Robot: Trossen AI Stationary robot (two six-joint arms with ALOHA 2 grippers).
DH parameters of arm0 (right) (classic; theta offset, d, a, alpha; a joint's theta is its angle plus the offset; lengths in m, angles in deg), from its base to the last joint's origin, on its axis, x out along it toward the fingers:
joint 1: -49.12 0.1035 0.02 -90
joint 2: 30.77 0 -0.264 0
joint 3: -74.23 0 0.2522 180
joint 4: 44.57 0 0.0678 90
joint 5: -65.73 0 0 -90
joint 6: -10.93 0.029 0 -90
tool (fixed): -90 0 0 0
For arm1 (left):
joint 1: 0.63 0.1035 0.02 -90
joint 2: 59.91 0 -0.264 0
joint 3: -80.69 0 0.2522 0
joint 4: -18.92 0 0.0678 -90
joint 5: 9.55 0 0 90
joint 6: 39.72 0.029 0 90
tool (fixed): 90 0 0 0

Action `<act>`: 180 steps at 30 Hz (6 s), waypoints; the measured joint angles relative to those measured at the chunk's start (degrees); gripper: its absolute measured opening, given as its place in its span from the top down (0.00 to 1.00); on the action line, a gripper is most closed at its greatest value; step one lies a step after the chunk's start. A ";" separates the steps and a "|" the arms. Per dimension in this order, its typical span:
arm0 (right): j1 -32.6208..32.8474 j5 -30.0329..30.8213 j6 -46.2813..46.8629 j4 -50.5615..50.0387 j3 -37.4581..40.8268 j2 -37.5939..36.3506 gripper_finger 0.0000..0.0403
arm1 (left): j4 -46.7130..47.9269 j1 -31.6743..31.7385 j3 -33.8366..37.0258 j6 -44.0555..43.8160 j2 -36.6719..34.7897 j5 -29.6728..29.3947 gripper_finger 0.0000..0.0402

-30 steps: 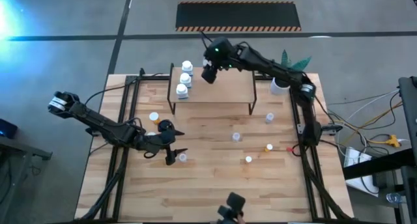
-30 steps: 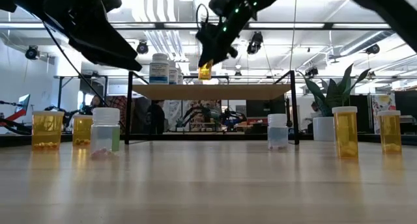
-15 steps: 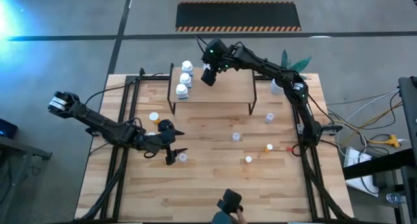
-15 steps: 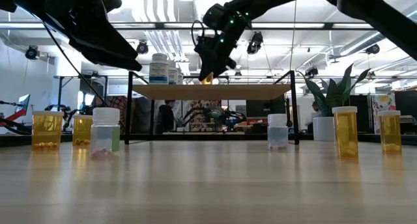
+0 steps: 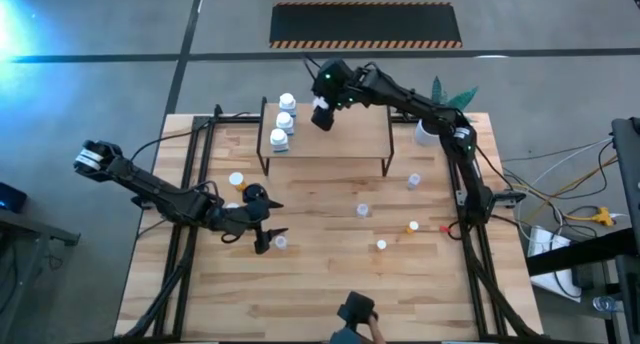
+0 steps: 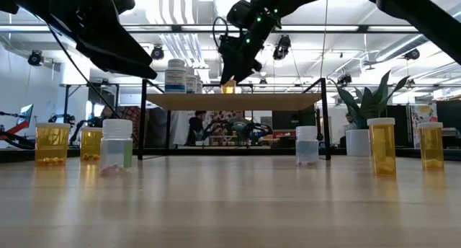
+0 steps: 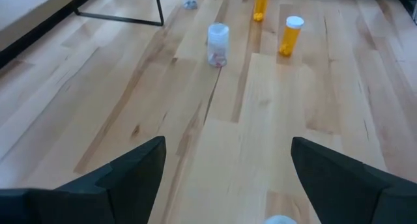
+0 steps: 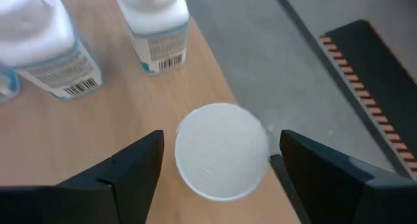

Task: Pick and place medicine bottles onto shelf by color
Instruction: Put the bottom big orange pill bottle on the shelf, then put the bottom big orange pill bottle on the shelf aligned with the other big orange pill bottles

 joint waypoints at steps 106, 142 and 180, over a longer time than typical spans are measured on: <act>33.72 0.13 14.04 56.20 71.03 -34.70 0.42 | 45.53 -19.71 -9.02 -50.59 -0.58 -6.27 0.79; 33.77 0.13 4.57 70.18 78.16 -26.23 0.43 | 32.42 -19.34 -4.52 -101.59 17.12 7.77 0.24; 34.03 3.13 14.84 82.97 85.31 -32.98 0.44 | -50.23 10.10 13.59 15.49 14.05 -5.16 0.67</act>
